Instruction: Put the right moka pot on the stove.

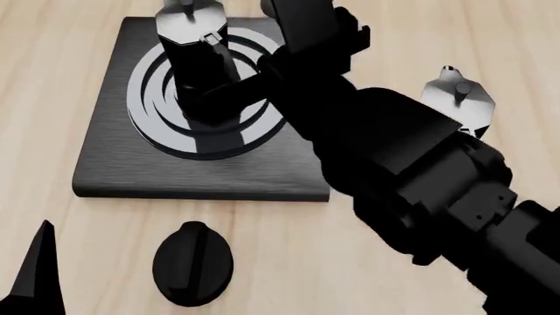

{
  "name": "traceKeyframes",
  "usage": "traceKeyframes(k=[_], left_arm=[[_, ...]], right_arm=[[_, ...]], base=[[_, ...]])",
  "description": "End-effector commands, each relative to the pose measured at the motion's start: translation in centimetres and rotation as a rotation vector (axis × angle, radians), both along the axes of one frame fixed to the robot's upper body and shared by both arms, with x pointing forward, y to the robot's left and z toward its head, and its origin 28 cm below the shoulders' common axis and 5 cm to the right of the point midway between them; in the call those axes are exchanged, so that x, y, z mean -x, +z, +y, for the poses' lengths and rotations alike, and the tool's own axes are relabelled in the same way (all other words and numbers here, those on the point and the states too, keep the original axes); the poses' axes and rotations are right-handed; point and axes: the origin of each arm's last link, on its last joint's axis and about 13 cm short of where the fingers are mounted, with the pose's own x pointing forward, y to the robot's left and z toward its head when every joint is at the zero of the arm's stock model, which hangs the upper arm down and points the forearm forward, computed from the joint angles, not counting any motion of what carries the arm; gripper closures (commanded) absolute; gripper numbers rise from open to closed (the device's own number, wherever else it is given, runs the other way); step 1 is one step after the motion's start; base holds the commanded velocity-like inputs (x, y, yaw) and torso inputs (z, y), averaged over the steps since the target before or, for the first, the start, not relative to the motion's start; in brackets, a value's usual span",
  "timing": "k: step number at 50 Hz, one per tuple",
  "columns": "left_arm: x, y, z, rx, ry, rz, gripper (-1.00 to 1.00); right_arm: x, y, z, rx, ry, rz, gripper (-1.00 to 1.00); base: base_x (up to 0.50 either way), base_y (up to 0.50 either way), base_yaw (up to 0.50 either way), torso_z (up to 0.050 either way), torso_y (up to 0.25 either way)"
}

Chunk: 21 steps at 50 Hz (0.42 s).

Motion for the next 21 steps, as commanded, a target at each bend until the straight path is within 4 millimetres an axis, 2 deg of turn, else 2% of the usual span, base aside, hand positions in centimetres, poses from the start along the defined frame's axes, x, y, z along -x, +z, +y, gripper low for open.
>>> traceKeyframes(k=[1, 12, 15, 21], left_arm=[[-0.1, -0.1, 0.0, -0.002, 0.007, 0.008, -1.00], [-0.2, -0.1, 0.0, -0.003, 0.014, 0.012, -1.00], [-0.2, -0.1, 0.0, -0.004, 0.015, 0.012, -1.00], [-0.2, -0.1, 0.0, -0.002, 0.015, 0.010, -1.00]], right_arm=[[4.7, 1.3, -2.1, -0.016, -0.044, -0.047, -1.00], [9.1, 3.0, -3.1, -0.027, -0.056, -0.125, -1.00], [11.1, 3.5, -3.5, -0.030, -0.066, -0.155, -1.00], [13.8, 4.1, -4.2, -0.038, -0.095, -0.185, -1.00]], base=[[0.00, 0.00, 0.00, 0.000, 0.000], [0.00, 0.00, 0.00, 0.000, 0.000], [0.00, 0.00, 0.00, 0.000, 0.000], [0.00, 0.00, 0.00, 0.000, 0.000]])
